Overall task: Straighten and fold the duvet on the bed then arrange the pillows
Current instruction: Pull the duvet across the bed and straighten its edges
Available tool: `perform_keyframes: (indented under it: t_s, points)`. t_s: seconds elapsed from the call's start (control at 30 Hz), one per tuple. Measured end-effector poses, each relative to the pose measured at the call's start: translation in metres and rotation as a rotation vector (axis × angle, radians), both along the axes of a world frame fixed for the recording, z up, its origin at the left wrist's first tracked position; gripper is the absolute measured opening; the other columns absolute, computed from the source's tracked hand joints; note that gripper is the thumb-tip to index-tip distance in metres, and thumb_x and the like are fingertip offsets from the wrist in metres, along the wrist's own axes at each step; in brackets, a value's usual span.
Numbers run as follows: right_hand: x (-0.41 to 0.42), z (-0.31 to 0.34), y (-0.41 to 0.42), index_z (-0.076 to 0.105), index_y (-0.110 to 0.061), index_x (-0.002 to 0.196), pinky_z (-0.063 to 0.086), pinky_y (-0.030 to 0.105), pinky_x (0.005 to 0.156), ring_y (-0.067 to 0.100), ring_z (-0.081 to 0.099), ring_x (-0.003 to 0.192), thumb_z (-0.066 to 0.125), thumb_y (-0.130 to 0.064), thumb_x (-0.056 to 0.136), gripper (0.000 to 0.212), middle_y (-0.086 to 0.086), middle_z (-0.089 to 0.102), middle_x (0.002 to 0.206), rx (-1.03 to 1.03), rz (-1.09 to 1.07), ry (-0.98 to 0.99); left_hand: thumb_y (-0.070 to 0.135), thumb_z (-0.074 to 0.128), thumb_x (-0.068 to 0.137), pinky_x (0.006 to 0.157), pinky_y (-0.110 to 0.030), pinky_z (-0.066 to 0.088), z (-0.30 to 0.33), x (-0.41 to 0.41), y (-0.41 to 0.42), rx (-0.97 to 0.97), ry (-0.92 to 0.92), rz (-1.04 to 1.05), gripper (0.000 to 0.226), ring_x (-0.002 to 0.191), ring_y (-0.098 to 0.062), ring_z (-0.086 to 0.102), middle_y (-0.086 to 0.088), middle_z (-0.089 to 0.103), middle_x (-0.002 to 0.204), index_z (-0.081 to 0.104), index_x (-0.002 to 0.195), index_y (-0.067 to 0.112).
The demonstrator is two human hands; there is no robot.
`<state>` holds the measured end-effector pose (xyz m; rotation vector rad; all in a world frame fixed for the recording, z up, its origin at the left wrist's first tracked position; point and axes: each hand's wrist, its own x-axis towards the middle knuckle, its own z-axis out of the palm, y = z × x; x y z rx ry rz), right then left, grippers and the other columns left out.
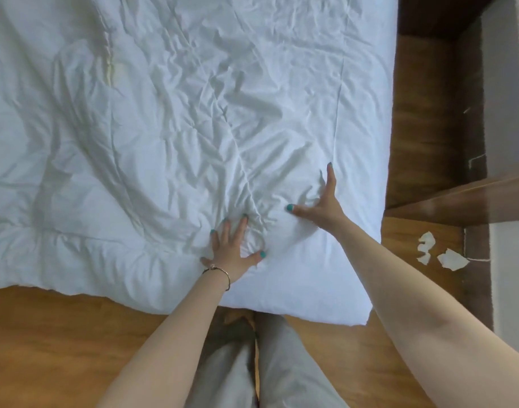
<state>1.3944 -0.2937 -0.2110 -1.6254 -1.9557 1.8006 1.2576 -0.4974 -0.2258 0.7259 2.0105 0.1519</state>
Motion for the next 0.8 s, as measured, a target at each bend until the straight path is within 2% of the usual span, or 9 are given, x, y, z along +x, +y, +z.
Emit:
perform_keyframes:
  t_s: [0.13, 0.2, 0.27, 0.37, 0.53, 0.6, 0.67, 0.73, 0.8]
  points:
    - [0.004, 0.021, -0.01, 0.008, -0.041, 0.152, 0.033, 0.018, 0.105, -0.003, 0.039, 0.127, 0.089, -0.021, 0.066, 0.12, -0.022, 0.033, 0.143, 0.02, -0.043, 0.108, 0.08, 0.057, 0.067, 0.116, -0.059, 0.005, 0.011, -0.012, 0.005, 0.112, -0.021, 0.09, 0.101, 0.147, -0.026, -0.012, 0.004, -0.009, 0.161, -0.005, 0.143, 0.058]
    - [0.02, 0.048, -0.008, 0.021, -0.044, 0.15, 0.028, 0.005, 0.099, -0.013, 0.034, 0.124, 0.084, -0.019, 0.071, 0.104, -0.038, 0.031, 0.139, 0.173, 0.077, 0.082, 0.094, 0.046, 0.056, 0.115, -0.061, 0.002, 0.022, -0.012, 0.017, 0.177, 0.032, 0.107, 0.099, 0.147, -0.024, -0.014, 0.008, -0.008, 0.161, -0.001, 0.139, 0.065]
    - [0.049, 0.081, -0.004, 0.028, -0.046, 0.147, 0.027, -0.003, 0.092, -0.018, 0.037, 0.115, 0.079, -0.016, 0.075, 0.093, -0.047, 0.03, 0.131, 0.316, 0.156, 0.046, 0.093, 0.046, 0.059, 0.113, -0.063, -0.004, 0.039, 0.0, 0.034, 0.174, 0.104, -0.02, 0.095, 0.146, -0.025, -0.017, 0.014, -0.014, 0.159, 0.0, 0.138, 0.067]
    - [0.107, 0.122, -0.007, 0.029, -0.047, 0.146, 0.031, 0.011, 0.102, -0.012, 0.037, 0.121, 0.075, -0.013, 0.08, 0.088, -0.038, 0.033, 0.14, 0.317, 0.106, -0.017, 0.091, 0.048, 0.059, 0.11, -0.066, -0.007, 0.068, 0.038, 0.064, 0.231, 0.231, -0.245, 0.1, 0.145, -0.029, -0.021, 0.013, -0.023, 0.157, -0.005, 0.14, 0.064]
    - [0.206, 0.154, -0.034, 0.018, -0.05, 0.148, 0.028, 0.032, 0.111, 0.003, 0.029, 0.128, 0.066, -0.019, 0.09, 0.082, -0.025, 0.027, 0.146, 0.017, 0.129, -0.222, 0.096, 0.046, 0.051, 0.109, -0.069, 0.001, 0.084, 0.105, 0.065, 0.242, 0.18, -0.459, 0.108, 0.144, -0.03, -0.024, 0.011, -0.027, 0.155, -0.01, 0.138, 0.065]
    - [0.232, 0.138, -0.052, 0.019, -0.05, 0.149, 0.031, 0.032, 0.11, 0.008, 0.032, 0.132, 0.069, -0.022, 0.088, 0.083, -0.023, 0.027, 0.148, -0.078, 0.039, -0.224, 0.094, 0.049, 0.05, 0.109, -0.069, 0.005, 0.079, 0.124, 0.048, 0.204, 0.211, -0.528, 0.111, 0.144, -0.032, -0.021, 0.011, -0.025, 0.155, -0.01, 0.138, 0.064]
    - [0.24, 0.107, -0.066, 0.021, -0.043, 0.15, 0.034, 0.029, 0.106, 0.016, 0.037, 0.135, 0.075, -0.025, 0.083, 0.088, -0.014, 0.033, 0.151, -0.067, -0.092, -0.28, 0.09, 0.054, 0.053, 0.108, -0.069, 0.009, 0.064, 0.125, 0.034, 0.111, 0.226, -0.615, 0.113, 0.145, -0.033, -0.018, 0.01, -0.025, 0.156, -0.012, 0.14, 0.061]
    - [0.231, 0.071, -0.072, 0.015, -0.044, 0.151, 0.04, 0.038, 0.103, 0.024, 0.043, 0.132, 0.075, -0.041, 0.078, 0.094, -0.002, 0.04, 0.149, -0.015, -0.09, -0.485, 0.083, 0.058, 0.061, 0.108, -0.07, 0.011, 0.047, 0.113, 0.025, -0.051, 0.188, -0.733, 0.111, 0.146, -0.03, -0.016, 0.01, -0.026, 0.157, -0.015, 0.141, 0.059]
    - [0.214, 0.044, -0.075, 0.003, -0.04, 0.152, 0.042, 0.045, 0.1, 0.03, 0.043, 0.128, 0.07, -0.061, 0.074, 0.105, 0.007, 0.036, 0.146, 0.032, -0.005, -0.771, 0.078, 0.057, 0.069, 0.108, -0.069, 0.011, 0.034, 0.097, 0.017, -0.146, 0.17, -0.739, 0.105, 0.147, -0.03, -0.013, 0.009, -0.024, 0.158, -0.014, 0.143, 0.055]
